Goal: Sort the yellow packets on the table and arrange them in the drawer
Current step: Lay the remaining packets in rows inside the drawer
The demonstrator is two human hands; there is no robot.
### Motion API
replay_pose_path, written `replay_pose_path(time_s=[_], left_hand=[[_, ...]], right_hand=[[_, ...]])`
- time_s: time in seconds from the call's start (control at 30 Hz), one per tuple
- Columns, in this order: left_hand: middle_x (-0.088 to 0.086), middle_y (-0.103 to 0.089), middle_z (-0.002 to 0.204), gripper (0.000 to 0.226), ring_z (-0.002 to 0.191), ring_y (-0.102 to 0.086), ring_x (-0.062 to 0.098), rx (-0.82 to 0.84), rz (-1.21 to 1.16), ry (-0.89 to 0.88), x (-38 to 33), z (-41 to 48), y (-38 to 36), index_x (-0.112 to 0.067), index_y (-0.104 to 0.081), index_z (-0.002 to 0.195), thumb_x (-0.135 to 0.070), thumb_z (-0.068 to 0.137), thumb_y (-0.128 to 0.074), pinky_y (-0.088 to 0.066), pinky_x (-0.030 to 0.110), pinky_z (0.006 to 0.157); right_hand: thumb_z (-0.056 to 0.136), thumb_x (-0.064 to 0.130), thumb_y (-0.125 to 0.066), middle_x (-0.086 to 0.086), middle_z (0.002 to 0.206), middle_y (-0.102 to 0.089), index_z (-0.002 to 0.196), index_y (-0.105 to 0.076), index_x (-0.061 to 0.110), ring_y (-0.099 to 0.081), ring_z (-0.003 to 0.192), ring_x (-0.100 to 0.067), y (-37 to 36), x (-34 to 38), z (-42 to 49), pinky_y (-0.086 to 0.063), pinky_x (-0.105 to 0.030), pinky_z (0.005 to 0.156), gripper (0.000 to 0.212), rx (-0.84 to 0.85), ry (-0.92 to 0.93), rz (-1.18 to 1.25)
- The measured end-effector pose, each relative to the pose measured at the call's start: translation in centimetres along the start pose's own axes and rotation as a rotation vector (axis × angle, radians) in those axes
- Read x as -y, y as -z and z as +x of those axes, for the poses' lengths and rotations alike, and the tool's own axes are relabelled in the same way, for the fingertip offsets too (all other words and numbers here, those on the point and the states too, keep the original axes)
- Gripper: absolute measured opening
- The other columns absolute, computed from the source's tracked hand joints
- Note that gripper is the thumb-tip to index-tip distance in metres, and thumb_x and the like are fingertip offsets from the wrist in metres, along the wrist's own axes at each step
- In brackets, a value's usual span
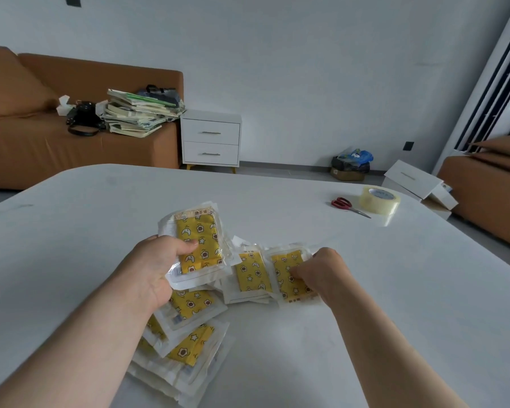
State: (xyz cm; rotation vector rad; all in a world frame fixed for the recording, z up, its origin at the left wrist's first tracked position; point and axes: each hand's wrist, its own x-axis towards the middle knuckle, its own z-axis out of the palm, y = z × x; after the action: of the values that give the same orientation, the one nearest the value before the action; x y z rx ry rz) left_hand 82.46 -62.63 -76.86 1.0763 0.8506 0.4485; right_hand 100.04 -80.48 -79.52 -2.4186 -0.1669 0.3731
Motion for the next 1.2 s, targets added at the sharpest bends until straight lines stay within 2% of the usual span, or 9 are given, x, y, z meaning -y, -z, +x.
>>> replay_pose_path(time_s=[0.13,0.3,0.4,0.47,0.57,0.77,0.93,1.1,1.2], left_hand=[[0.017,-0.074,0.102,0.032,0.094,-0.071,0.038,0.007,0.002,-0.005,0.1,0.2,0.4,-0.008,-0.068,0.111,-0.001,0.080,-0.070,-0.051,0.062,0.090],[0.017,-0.074,0.104,0.033,0.094,-0.071,0.039,0.021,-0.021,-0.005,0.1,0.4,0.4,-0.008,-0.067,0.113,-0.001,0.081,-0.068,-0.052,0.061,0.089],[0.018,-0.074,0.103,0.033,0.092,-0.071,0.039,0.021,-0.041,-0.009,0.3,0.4,0.2,-0.007,-0.066,0.114,0.001,0.083,-0.066,-0.053,0.060,0.086],[0.019,-0.073,0.103,0.032,0.092,-0.071,0.040,0.032,-0.046,-0.010,0.2,0.3,0.0,-0.006,-0.066,0.114,0.002,0.083,-0.065,-0.053,0.060,0.086],[0.020,-0.073,0.106,0.033,0.094,-0.070,0.041,0.064,-0.056,-0.014,0.1,0.1,-0.5,-0.007,-0.066,0.115,0.003,0.083,-0.064,-0.053,0.063,0.085],[0.021,-0.072,0.108,0.036,0.095,-0.070,0.042,0.143,-0.045,-0.035,-0.3,-1.1,-1.6,-0.008,-0.064,0.119,0.002,0.084,-0.062,-0.052,0.065,0.085],[0.023,-0.071,0.108,0.036,0.094,-0.070,0.043,0.154,-0.045,-0.033,-0.5,-2.6,-2.0,-0.006,-0.064,0.119,0.003,0.085,-0.060,-0.054,0.062,0.078],[0.024,-0.071,0.108,0.034,0.096,-0.069,0.044,0.166,-0.033,-0.034,-1.0,-4.3,-2.0,-0.007,-0.064,0.118,0.003,0.086,-0.059,-0.050,0.068,0.084],[0.023,-0.071,0.108,0.035,0.097,-0.069,0.044,0.158,-0.038,-0.040,-1.5,-5.3,-1.8,-0.008,-0.063,0.119,0.004,0.086,-0.059,-0.050,0.067,0.087]], right_hand=[[0.075,0.017,-0.079,-0.011,0.094,-0.070,0.098,-0.060,0.008,-0.070,0.084,-0.028,-0.2,-0.4,0.3,-0.061,-0.041,0.081,0.031,0.020,-0.026,0.128],[0.073,0.002,-0.079,-0.016,0.097,-0.069,0.099,-0.058,0.006,-0.070,0.085,-0.033,0.7,-1.1,1.0,-0.060,-0.047,0.082,0.034,0.031,-0.087,0.434],[0.071,-0.002,-0.078,-0.019,0.101,-0.066,0.112,-0.055,0.004,-0.069,0.087,-0.036,1.7,-1.6,1.2,-0.060,-0.041,0.073,0.048,-0.011,-0.100,0.528],[0.073,-0.007,-0.076,-0.022,0.098,-0.067,0.109,-0.057,-0.001,-0.069,0.082,-0.036,2.8,-2.2,1.1,-0.059,-0.040,0.069,0.041,0.025,-0.127,0.602],[0.079,-0.010,-0.072,-0.025,0.094,-0.071,0.101,-0.062,-0.006,-0.071,0.081,-0.038,4.4,-3.4,0.4,-0.059,-0.052,0.078,0.025,0.122,-0.132,0.683],[0.088,-0.012,-0.058,-0.027,0.105,-0.072,0.111,-0.062,-0.008,-0.070,0.095,-0.043,6.7,-6.1,-0.8,-0.058,-0.052,0.076,0.024,0.207,0.030,0.897],[0.089,-0.012,-0.055,-0.029,0.109,-0.070,0.116,-0.059,-0.008,-0.069,0.098,-0.045,7.3,-8.4,-1.5,-0.058,-0.055,0.077,0.028,0.254,-0.017,0.956],[0.092,-0.012,-0.050,-0.032,0.114,-0.067,0.121,-0.057,-0.007,-0.066,0.105,-0.048,8.7,-9.3,-2.2,-0.053,-0.061,0.087,0.031,0.262,-0.002,0.983],[0.093,-0.011,-0.047,-0.032,0.115,-0.066,0.121,-0.056,-0.007,-0.066,0.105,-0.048,9.6,-9.1,-2.8,-0.055,-0.061,0.085,0.030,0.272,0.027,1.012]])
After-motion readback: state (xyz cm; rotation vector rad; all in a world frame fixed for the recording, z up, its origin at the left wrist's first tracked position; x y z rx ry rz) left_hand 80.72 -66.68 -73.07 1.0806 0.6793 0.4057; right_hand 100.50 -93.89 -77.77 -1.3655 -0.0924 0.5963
